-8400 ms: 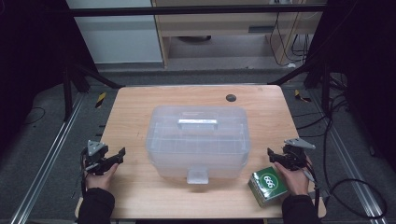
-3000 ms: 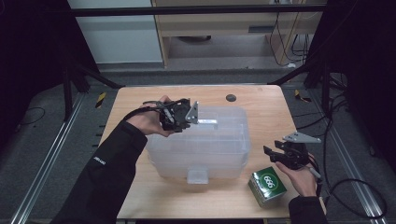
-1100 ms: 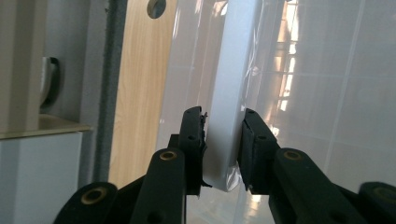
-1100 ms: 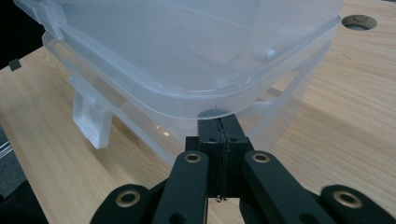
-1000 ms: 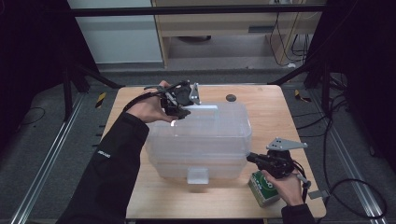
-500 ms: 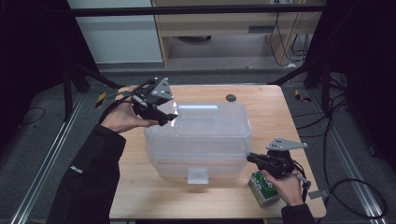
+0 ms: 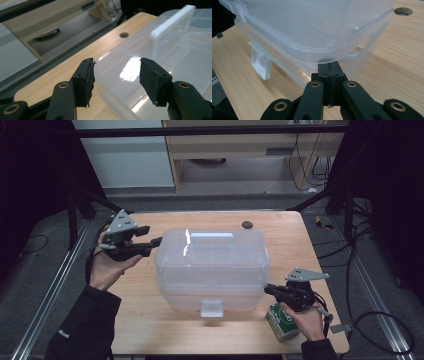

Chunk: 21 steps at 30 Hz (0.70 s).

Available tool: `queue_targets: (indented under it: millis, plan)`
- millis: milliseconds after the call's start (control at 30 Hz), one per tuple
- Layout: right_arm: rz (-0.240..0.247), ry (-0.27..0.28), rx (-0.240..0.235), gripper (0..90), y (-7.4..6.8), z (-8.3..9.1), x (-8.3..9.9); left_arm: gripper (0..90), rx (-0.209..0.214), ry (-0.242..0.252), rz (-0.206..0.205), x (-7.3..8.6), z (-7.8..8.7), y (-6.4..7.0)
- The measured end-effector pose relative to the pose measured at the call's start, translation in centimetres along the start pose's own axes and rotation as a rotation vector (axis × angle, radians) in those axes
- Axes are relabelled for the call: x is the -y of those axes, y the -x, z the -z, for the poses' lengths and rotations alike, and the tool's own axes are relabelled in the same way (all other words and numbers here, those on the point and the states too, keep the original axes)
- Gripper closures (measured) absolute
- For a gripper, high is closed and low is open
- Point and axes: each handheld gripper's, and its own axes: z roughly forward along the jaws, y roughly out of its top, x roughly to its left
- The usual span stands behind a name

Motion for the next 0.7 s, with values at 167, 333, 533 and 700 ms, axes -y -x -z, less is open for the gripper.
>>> queue_targets:
  millis: [167, 333, 533, 700]
  plan:
    - [-0.002, -0.001, -0.002, 90.0, 0.0, 0.1, 0.0, 48.0, -0.118, 0.084, 0.128, 3.8, 3.0, -1.0]
    - [-0.003, -0.002, -0.002, 90.0, 0.0, 0.1, 0.0, 49.8, -0.171, 0.131, 0.219, 7.8, 4.4, -1.2]
    - [-0.002, -0.004, 0.0, 90.0, -0.1, 0.1, 0.0, 52.7, -0.204, 0.153, 0.283, 11.1, 3.8, 0.0]
    - [0.0, -0.001, -0.007, 90.0, 0.0, 0.1, 0.1, 61.3, -0.19, 0.142, 0.296, 12.6, 2.8, 0.9]
